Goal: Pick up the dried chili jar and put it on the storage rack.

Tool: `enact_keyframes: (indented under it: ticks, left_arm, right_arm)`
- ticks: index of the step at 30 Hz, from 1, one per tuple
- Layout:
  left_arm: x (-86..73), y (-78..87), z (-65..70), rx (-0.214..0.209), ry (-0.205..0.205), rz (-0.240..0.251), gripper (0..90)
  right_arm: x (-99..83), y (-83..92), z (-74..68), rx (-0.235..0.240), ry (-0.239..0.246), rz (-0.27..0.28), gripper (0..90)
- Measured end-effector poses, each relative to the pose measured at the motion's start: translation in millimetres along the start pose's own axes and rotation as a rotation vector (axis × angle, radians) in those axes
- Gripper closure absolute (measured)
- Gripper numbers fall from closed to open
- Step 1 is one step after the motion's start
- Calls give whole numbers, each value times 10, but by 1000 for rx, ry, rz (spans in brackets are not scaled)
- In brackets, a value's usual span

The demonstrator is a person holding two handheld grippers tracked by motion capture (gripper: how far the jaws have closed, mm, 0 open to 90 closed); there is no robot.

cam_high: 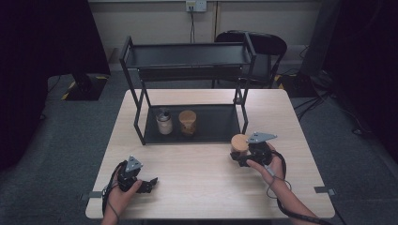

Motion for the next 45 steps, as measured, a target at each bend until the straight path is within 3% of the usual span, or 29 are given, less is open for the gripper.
enact_keyframes:
  ticks: [13, 27, 45]
  left_arm:
    - [0, 0, 0, 0, 0, 0, 1]
    - [0, 0, 0, -1, -1, 0, 1]
    - [0, 0, 0, -1, -1, 0, 1]
  right_arm:
    - [116, -114, -34, 12, -15, 5, 253]
    - [196, -225, -5, 9, 4, -22, 253]
    - [322, -414, -74, 12, 15, -38, 253]
Point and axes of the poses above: each handheld gripper's, and its own axes: y roughly backward along the jaws, x roughly out of its top, z roughly to its right, the point moved 10 cm from there along -y, roughly forward along the jaws, and after that the axes turned 1 degree about -z, right-handed, at the moved point
